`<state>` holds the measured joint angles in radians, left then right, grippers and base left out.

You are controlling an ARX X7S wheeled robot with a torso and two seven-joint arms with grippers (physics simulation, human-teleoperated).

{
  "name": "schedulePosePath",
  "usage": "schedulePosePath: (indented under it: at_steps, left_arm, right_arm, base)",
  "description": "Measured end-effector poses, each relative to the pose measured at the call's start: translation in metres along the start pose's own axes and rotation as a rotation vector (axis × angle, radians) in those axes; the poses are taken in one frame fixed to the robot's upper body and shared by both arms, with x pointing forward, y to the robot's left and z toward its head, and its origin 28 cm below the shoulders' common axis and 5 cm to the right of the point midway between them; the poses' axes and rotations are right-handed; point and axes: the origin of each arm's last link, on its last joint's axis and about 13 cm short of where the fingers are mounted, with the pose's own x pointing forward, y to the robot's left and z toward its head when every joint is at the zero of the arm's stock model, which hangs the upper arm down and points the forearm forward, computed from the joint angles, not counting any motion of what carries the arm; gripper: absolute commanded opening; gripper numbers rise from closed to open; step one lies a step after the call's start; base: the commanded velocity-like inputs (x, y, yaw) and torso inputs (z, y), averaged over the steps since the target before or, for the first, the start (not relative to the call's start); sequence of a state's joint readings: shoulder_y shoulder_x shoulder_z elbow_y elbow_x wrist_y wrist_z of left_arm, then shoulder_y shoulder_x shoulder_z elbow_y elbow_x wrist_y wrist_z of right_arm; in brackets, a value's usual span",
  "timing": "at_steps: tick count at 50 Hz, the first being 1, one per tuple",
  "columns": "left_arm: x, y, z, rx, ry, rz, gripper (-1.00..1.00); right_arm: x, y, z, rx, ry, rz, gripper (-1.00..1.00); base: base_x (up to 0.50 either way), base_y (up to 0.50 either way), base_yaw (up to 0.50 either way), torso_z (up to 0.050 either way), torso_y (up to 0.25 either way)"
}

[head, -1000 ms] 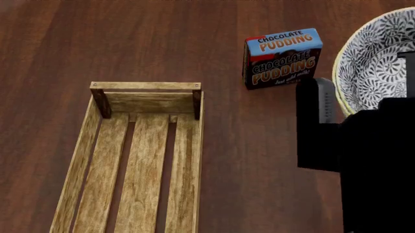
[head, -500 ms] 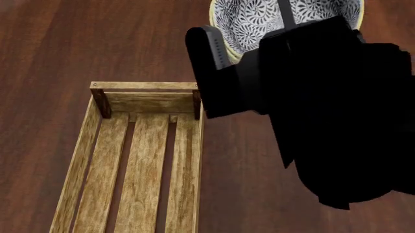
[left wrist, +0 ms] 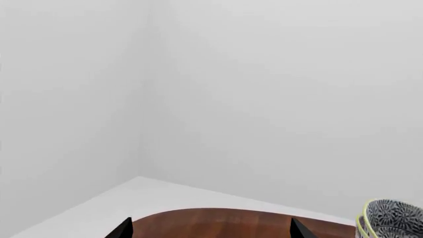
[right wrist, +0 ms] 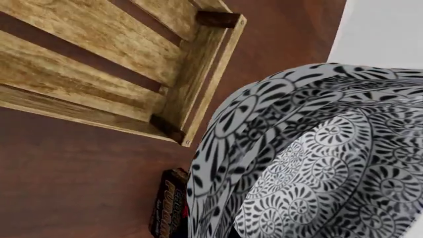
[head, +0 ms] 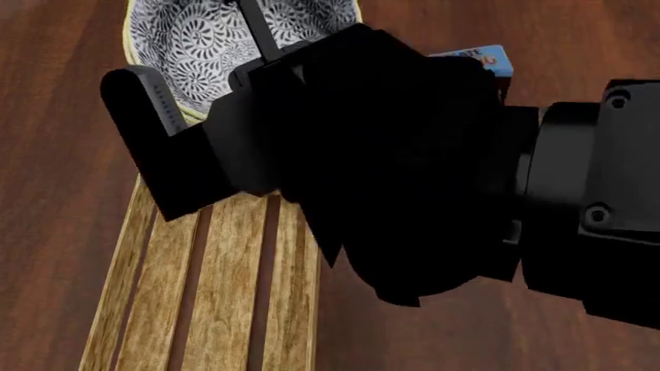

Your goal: Stack the left bowl on the right bowl and place them in the tray.

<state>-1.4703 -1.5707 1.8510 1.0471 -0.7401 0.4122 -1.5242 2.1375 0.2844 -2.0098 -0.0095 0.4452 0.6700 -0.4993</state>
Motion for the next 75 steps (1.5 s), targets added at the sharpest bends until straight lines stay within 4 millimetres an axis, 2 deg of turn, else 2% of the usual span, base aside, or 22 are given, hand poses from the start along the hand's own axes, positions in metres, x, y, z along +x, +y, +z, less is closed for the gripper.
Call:
schedulePosePath:
  at_steps: [12,30,55,75]
  left_arm:
    - [-0.002,0.0,-0.001,-0.001,-0.001,0.005,1.0]
    - [-0.005,0.001,-0.003,-0.002,0.004,0.016,1.0]
    - [-0.005,0.001,-0.003,0.001,0.01,0.028,1.0]
    - [-0.003,0.001,-0.002,0.006,0.008,0.035,1.0]
  right_arm:
    - [0.01,0.002,0.021,-0.036,-0.104,-0.004,-1.0]
    - [0.037,0.028,0.038,-0.048,-0.17,0.085,-1.0]
    - [0.069,0.059,0.05,-0.046,-0.196,0.19,-1.0]
    - [0.097,0.084,0.05,-0.035,-0.188,0.269,-1.0]
  base:
    - [0.0,0.0,0.0,0.0,0.001]
    - [0.0,0.0,0.0,0.0,0.001]
    - [0.0,0.0,0.0,0.0,0.001]
    - [0.0,0.0,0.0,0.0,0.001]
